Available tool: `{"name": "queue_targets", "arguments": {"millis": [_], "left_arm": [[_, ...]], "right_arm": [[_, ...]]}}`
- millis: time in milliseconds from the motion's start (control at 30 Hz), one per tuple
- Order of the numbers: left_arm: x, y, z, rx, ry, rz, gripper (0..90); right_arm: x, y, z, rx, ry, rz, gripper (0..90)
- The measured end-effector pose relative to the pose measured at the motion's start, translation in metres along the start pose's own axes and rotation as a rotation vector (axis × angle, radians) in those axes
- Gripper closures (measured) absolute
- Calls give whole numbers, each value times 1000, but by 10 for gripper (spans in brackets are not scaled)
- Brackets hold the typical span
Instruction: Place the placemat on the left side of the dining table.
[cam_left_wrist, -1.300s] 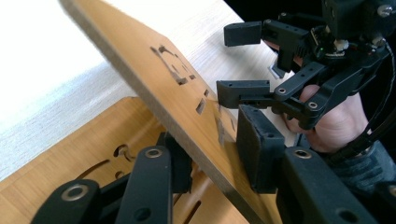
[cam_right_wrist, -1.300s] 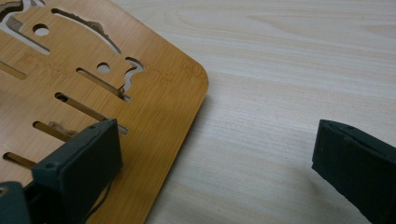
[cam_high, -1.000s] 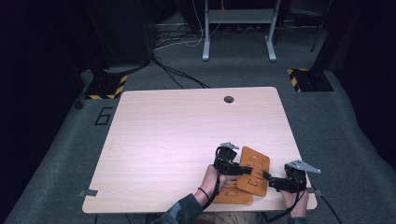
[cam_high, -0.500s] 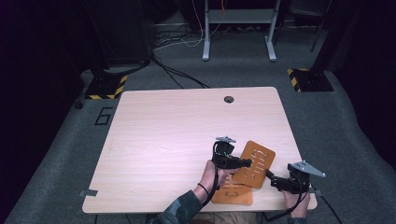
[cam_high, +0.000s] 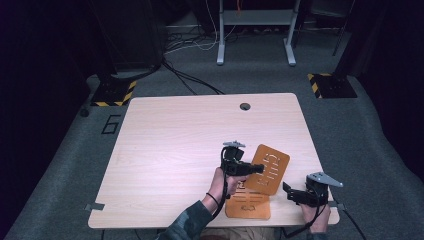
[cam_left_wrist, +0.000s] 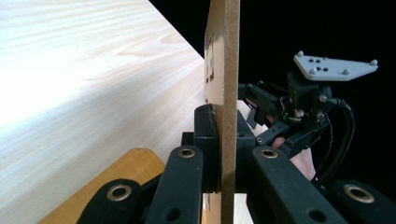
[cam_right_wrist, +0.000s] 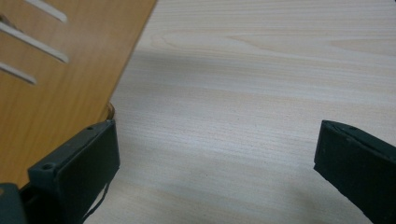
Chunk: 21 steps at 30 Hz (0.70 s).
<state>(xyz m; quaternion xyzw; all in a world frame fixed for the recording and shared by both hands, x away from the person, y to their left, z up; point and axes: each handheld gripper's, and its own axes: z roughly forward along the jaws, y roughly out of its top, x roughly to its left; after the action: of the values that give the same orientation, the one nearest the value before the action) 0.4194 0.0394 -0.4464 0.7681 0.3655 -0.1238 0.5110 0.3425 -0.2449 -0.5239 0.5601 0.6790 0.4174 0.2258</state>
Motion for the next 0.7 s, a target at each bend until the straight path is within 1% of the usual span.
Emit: {"name": "queue_targets", "arguments": {"millis": [100,167,233,300,367,400,433,467,500,567,600,700], "left_arm": [[1,2,-6,-15,5,-4,859],[3,3,-10,-19,9,0,860],[3,3,-12,-23,11,2,860],[6,4,-18,-39,20,-9,859],[7,4,-20,-38,21,-7,860],[9,4,-23,-45,28,-17,860],[9,4,-23,-45,28,-17,860],[12,4,-27,-45,34,-11,859],[13,4,-29,-50,37,-15,860],[14,4,-31,-52,38,-15,859],[17,3,-34,-58,42,-25,859],[20,2,-40,-67,53,-32,860]], "right_arm": [[2,0,2,16,-11,-13,0],[2,1,2,29,-16,-19,0],[2,1,3,32,-14,-19,0],[2,1,3,42,-17,-20,0],[2,1,4,46,-15,-21,0],[3,1,5,54,-20,-23,0],[3,1,5,57,-20,-23,0],[3,1,5,58,-21,-23,0],[3,1,5,59,-23,-23,0],[3,1,5,61,-28,-22,0],[4,1,6,67,-38,-25,0],[6,2,7,81,-55,-42,0]]}}
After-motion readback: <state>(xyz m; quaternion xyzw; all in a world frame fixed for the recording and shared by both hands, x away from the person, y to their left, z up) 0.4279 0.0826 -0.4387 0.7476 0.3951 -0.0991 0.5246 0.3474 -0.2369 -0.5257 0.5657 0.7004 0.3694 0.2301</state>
